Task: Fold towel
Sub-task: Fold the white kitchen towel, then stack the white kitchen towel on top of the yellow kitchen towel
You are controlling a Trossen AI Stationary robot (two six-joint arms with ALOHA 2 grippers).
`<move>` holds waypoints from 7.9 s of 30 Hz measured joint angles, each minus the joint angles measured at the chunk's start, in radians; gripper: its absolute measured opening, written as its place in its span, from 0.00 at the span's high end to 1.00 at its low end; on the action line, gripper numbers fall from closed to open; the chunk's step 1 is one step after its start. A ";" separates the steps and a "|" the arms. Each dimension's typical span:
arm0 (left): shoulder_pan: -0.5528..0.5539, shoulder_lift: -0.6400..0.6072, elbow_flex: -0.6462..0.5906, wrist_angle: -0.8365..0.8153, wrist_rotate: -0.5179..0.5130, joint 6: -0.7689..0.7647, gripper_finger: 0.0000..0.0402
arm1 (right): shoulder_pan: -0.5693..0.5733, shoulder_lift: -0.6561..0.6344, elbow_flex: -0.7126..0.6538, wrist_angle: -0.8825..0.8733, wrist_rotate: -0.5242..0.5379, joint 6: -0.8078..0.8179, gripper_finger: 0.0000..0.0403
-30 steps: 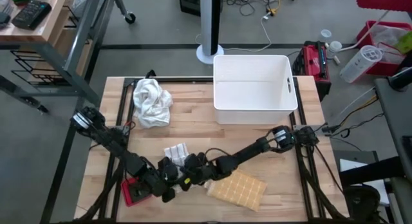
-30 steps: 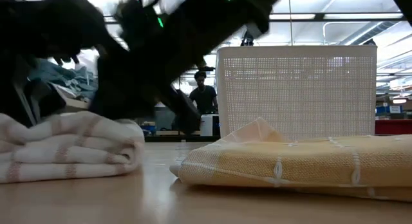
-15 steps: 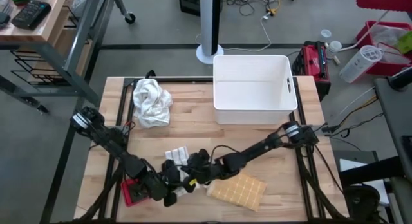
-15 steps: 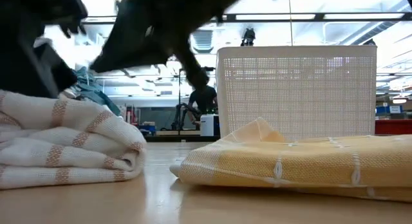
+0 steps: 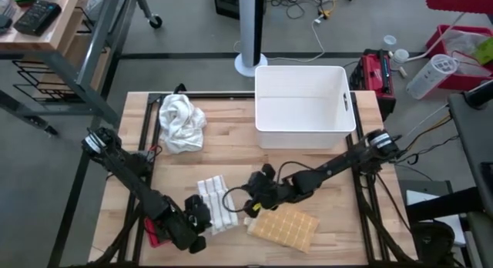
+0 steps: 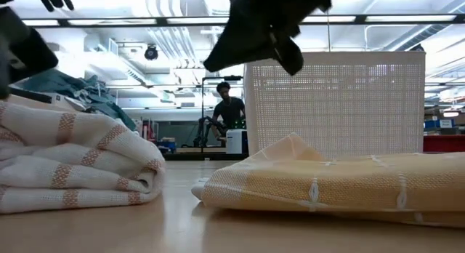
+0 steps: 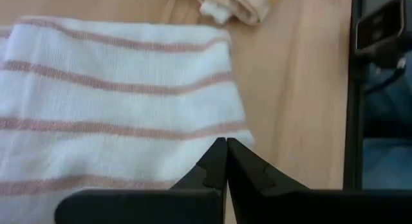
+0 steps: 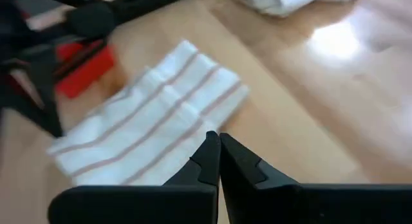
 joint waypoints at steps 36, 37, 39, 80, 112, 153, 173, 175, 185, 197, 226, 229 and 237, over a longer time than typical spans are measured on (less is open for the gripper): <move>0.060 0.161 -0.027 0.220 0.164 -0.011 1.00 | 0.000 0.394 0.260 -0.005 -0.380 0.092 1.00; 0.058 0.158 -0.028 0.214 0.161 -0.016 1.00 | -0.001 0.393 0.259 -0.006 -0.377 0.093 1.00; 0.055 0.152 -0.028 0.194 0.161 -0.031 1.00 | -0.001 0.391 0.258 -0.011 -0.372 0.095 1.00; -0.006 -0.098 -0.030 -0.198 -0.188 -0.087 1.00 | 0.089 -0.002 0.046 -0.272 0.059 -0.218 1.00; -0.019 -0.015 -0.048 -0.167 -0.667 0.129 1.00 | 0.137 -0.030 -0.162 -0.035 0.040 -0.264 1.00; -0.022 -0.022 -0.047 -0.140 -0.553 0.128 1.00 | 0.141 -0.050 -0.150 0.238 0.079 -0.391 1.00; -0.021 -0.023 -0.048 -0.144 -0.588 0.129 1.00 | 0.187 -0.081 -0.174 -0.050 0.082 -0.276 1.00; -0.020 -0.023 -0.048 -0.145 -0.588 0.128 1.00 | 0.187 -0.075 -0.174 -0.052 0.082 -0.274 1.00; -0.020 -0.016 -0.048 -0.144 -0.588 0.126 1.00 | 0.185 -0.069 -0.174 -0.052 0.082 -0.273 1.00; -0.020 -0.016 -0.048 -0.143 -0.589 0.126 1.00 | 0.185 -0.069 -0.174 -0.052 0.082 -0.270 1.00; 0.221 -0.075 -0.060 -0.240 -0.059 0.310 1.00 | 0.177 -0.067 -0.174 0.005 0.068 -0.195 1.00; 0.222 -0.084 -0.060 -0.207 -0.025 0.310 1.00 | 0.179 -0.067 -0.174 0.005 0.041 -0.192 1.00; 0.146 -0.109 -0.060 -0.124 -0.145 0.305 1.00 | 0.183 -0.067 -0.174 0.019 0.018 -0.162 1.00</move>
